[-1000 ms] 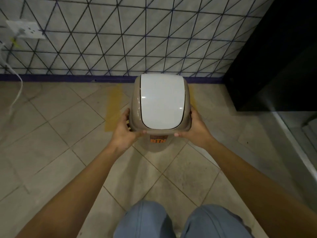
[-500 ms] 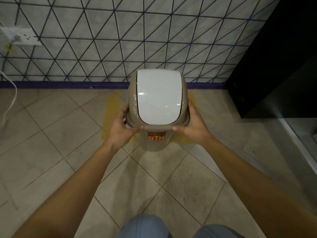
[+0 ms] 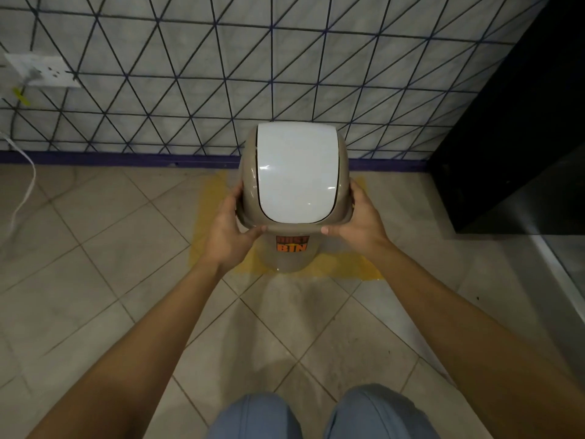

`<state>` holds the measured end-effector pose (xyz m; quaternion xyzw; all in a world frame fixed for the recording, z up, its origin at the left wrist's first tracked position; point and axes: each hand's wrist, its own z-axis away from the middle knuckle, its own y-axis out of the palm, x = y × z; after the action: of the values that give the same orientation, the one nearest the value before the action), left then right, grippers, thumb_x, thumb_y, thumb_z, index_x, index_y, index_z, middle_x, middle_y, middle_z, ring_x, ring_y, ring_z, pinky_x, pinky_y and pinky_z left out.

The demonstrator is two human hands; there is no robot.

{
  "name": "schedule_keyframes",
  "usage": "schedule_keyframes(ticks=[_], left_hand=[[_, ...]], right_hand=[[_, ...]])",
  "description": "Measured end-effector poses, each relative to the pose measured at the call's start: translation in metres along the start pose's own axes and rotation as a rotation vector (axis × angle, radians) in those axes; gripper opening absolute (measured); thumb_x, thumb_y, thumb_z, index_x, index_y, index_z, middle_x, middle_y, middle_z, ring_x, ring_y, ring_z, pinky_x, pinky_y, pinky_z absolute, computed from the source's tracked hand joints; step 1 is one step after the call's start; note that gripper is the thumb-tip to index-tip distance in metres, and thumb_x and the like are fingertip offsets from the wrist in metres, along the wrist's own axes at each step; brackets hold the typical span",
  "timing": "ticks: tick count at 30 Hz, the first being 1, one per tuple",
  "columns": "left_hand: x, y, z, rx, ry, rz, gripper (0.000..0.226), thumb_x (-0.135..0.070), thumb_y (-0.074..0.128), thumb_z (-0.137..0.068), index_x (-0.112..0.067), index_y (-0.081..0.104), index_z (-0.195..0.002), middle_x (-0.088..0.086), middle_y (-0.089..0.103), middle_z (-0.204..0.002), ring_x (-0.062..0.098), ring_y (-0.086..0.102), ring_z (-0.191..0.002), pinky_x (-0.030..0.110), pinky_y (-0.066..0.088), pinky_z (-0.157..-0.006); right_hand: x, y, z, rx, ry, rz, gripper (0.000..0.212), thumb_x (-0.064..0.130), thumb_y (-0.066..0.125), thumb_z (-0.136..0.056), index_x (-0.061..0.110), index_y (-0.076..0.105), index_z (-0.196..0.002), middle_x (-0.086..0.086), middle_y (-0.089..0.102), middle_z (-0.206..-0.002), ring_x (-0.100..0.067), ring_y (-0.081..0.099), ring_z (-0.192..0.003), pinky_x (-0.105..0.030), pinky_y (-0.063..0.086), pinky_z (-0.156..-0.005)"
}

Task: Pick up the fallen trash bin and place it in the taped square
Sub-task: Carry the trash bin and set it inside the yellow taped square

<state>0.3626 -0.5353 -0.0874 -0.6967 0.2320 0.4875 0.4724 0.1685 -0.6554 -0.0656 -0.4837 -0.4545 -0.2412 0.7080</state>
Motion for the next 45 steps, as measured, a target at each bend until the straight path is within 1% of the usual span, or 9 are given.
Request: schedule_keyframes(ticks=[4,7,11,14,21,25,31,39,45], left_hand=[[-0.005,-0.001,-0.013,0.013,-0.064,-0.026,0.082,-0.011,0.072,-0.078,-0.024,0.027,-0.146,-0.012,0.042,-0.136,0.002,0.036,-0.124,0.015,0.031,-0.098],[-0.006,-0.004,-0.027,0.020,-0.123,-0.049,0.078,-0.012,0.071,-0.080,-0.025,0.030,-0.145,-0.004,0.048,-0.138,0.008,0.043,-0.123,0.025,0.036,-0.101],[-0.003,-0.008,-0.046,0.051,-0.121,-0.071,0.078,-0.013,0.072,-0.079,-0.023,0.031,-0.145,-0.001,0.046,-0.140,0.014,0.043,-0.127,0.027,0.036,-0.103],[-0.002,-0.007,-0.059,0.045,-0.138,-0.035,0.078,-0.011,0.072,-0.079,-0.023,0.032,-0.144,0.000,0.044,-0.141,0.016,0.043,-0.128,0.030,0.039,-0.104],[-0.002,-0.009,-0.094,0.052,-0.141,0.075,0.074,-0.006,0.069,-0.080,-0.020,0.033,-0.144,0.002,0.042,-0.142,0.017,0.046,-0.126,0.029,0.045,-0.101],[0.002,-0.007,-0.112,0.054,-0.122,0.097,0.072,-0.008,0.067,-0.083,-0.022,0.032,-0.145,-0.006,0.041,-0.139,0.016,0.046,-0.125,0.025,0.043,-0.099],[0.010,-0.001,-0.130,0.062,-0.132,0.166,0.073,-0.014,0.065,-0.085,-0.029,0.027,-0.145,-0.007,0.038,-0.140,0.020,0.045,-0.127,0.039,0.046,-0.101],[0.013,0.001,-0.147,0.054,-0.128,0.182,0.073,-0.016,0.066,-0.084,-0.027,0.029,-0.146,-0.011,0.036,-0.135,0.022,0.047,-0.125,0.042,0.047,-0.099],[0.020,0.005,-0.153,0.044,-0.133,0.218,0.071,-0.014,0.066,-0.084,-0.028,0.032,-0.145,0.000,0.034,-0.144,0.025,0.045,-0.126,0.042,0.047,-0.100]], right_hand=[[0.009,-0.003,-0.015,-0.005,0.059,0.017,0.104,0.003,0.085,-0.055,0.024,0.031,-0.141,0.002,0.049,-0.137,-0.010,0.043,-0.120,-0.020,0.033,-0.093],[0.013,-0.007,-0.028,-0.002,0.101,0.000,0.102,0.001,0.084,-0.056,0.022,0.033,-0.141,0.001,0.050,-0.137,-0.005,0.041,-0.112,-0.018,0.033,-0.090],[0.018,-0.009,-0.049,0.013,0.123,0.003,0.102,-0.001,0.084,-0.055,0.021,0.033,-0.140,0.000,0.050,-0.137,-0.015,0.045,-0.123,-0.019,0.034,-0.091],[0.020,-0.007,-0.061,0.007,0.118,0.009,0.099,0.000,0.084,-0.056,0.022,0.034,-0.139,0.001,0.051,-0.135,-0.015,0.047,-0.121,-0.021,0.037,-0.090],[0.029,-0.005,-0.095,0.004,0.125,0.039,0.102,0.000,0.084,-0.056,0.021,0.032,-0.141,0.000,0.049,-0.138,-0.017,0.045,-0.126,-0.022,0.035,-0.091],[0.028,-0.005,-0.114,0.011,0.090,0.033,0.100,0.001,0.084,-0.056,0.021,0.033,-0.140,0.002,0.049,-0.136,-0.010,0.044,-0.117,-0.023,0.037,-0.090],[0.021,-0.010,-0.139,0.015,0.077,0.049,0.100,0.005,0.086,-0.056,0.019,0.032,-0.139,0.000,0.047,-0.138,-0.018,0.046,-0.122,-0.025,0.037,-0.091],[0.022,-0.012,-0.155,0.010,0.060,0.034,0.101,0.003,0.085,-0.056,0.019,0.032,-0.140,0.001,0.047,-0.139,-0.004,0.039,-0.111,-0.021,0.034,-0.090],[0.020,-0.013,-0.162,0.007,0.064,0.042,0.100,0.006,0.085,-0.057,0.019,0.032,-0.141,0.001,0.044,-0.142,-0.004,0.035,-0.114,-0.021,0.032,-0.092]])
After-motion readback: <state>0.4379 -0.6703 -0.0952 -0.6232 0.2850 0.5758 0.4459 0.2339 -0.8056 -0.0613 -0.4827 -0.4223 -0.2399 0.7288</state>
